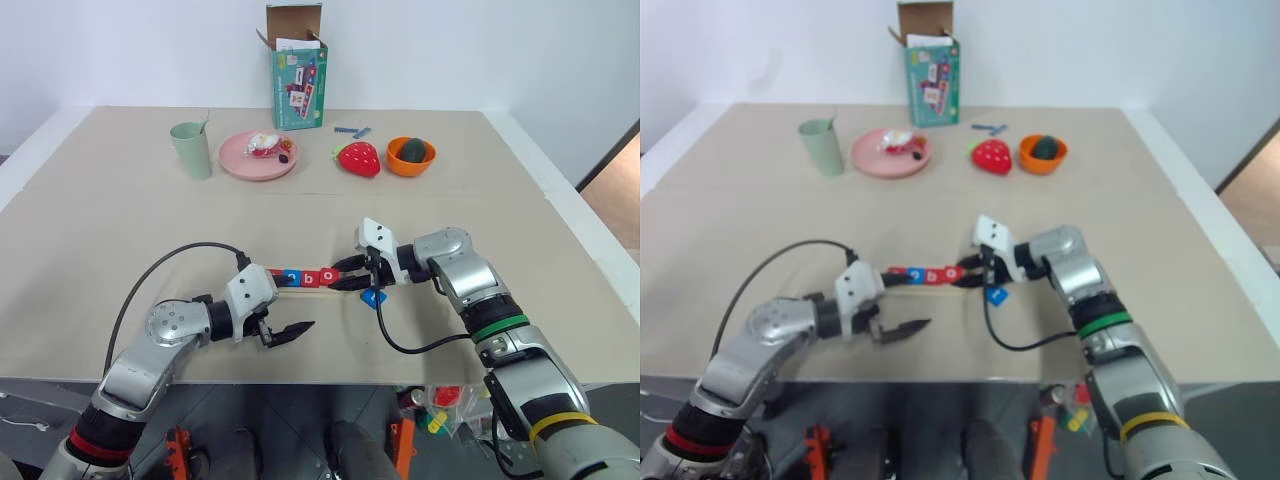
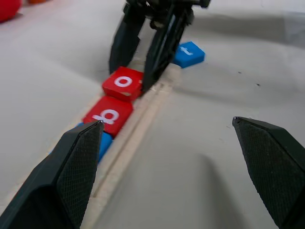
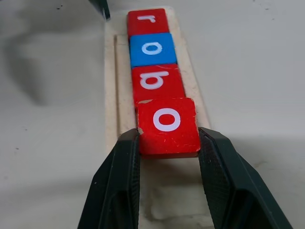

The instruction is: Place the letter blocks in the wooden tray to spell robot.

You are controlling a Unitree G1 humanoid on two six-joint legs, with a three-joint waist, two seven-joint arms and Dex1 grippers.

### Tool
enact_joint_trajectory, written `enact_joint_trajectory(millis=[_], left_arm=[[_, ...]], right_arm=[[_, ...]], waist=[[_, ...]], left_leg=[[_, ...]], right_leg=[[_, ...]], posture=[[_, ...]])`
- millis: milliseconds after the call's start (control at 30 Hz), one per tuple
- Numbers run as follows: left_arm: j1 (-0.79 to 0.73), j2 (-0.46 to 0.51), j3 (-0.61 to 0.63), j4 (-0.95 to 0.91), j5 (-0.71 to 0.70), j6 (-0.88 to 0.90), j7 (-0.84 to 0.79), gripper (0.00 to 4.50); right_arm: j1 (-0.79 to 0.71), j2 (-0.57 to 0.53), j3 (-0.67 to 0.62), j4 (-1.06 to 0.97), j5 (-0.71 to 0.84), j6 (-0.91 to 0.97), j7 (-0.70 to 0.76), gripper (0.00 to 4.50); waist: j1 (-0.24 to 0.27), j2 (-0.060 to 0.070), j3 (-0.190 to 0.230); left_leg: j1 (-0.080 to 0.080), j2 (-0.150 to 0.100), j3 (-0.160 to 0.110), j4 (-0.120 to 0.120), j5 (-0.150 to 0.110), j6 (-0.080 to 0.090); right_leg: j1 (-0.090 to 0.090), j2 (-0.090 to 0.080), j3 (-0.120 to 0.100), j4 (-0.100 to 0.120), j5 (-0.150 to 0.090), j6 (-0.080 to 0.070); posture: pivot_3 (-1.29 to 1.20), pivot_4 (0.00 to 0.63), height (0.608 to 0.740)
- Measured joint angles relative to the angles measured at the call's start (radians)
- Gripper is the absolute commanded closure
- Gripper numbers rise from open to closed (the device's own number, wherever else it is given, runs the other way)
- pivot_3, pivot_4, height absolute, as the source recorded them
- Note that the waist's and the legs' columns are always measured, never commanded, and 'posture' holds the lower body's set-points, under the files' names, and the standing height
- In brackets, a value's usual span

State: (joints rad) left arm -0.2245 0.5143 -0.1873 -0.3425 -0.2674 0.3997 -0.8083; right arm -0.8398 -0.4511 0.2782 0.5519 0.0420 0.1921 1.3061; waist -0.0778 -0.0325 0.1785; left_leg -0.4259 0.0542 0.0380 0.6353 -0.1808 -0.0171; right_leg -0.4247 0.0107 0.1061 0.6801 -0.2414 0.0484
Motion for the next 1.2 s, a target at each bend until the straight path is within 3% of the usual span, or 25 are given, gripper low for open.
enact_joint_trajectory(millis=[267,1000,1033,1200], left_arm=[[0.014,-0.056,0.049,-0.006,-0.075,0.021,0.044,0.0],[0.021,-0.054,0.049,-0.006,-0.084,0.021,0.059,0.0],[0.021,-0.053,0.049,-0.006,-0.084,0.021,0.059,0.0],[0.021,-0.045,0.048,-0.006,-0.083,0.021,0.058,0.0]], right_arm=[[-0.012,0.005,0.0,0.024,-0.009,-0.018,0.008,3.33],[-0.027,0.02,0.003,0.047,-0.016,-0.019,0.031,3.33],[-0.031,0.022,0.003,0.053,-0.016,-0.019,0.033,2.31],[-0.035,0.025,0.003,0.062,-0.016,-0.019,0.039,0.65]], waist=[[0.0,0.0,0.0],[0.0,0.0,0.0],[0.0,0.0,0.0],[0.0,0.0,0.0]], left_leg=[[0.0,0.0,0.0,0.0,0.0,0.0],[0.0,0.0,0.0,0.0,0.0,0.0],[0.0,0.0,0.0,0.0,0.0,0.0],[0.0,0.0,0.0,0.0,0.0,0.0]], right_leg=[[0.0,0.0,0.0,0.0,0.0,0.0],[0.0,0.0,0.0,0.0,0.0,0.0],[0.0,0.0,0.0,0.0,0.0,0.0],[0.0,0.0,0.0,0.0,0.0,0.0]], posture=[[0.0,0.15,0.74],[0.0,0.15,0.74],[0.0,0.15,0.74],[0.0,0.15,0.74]])
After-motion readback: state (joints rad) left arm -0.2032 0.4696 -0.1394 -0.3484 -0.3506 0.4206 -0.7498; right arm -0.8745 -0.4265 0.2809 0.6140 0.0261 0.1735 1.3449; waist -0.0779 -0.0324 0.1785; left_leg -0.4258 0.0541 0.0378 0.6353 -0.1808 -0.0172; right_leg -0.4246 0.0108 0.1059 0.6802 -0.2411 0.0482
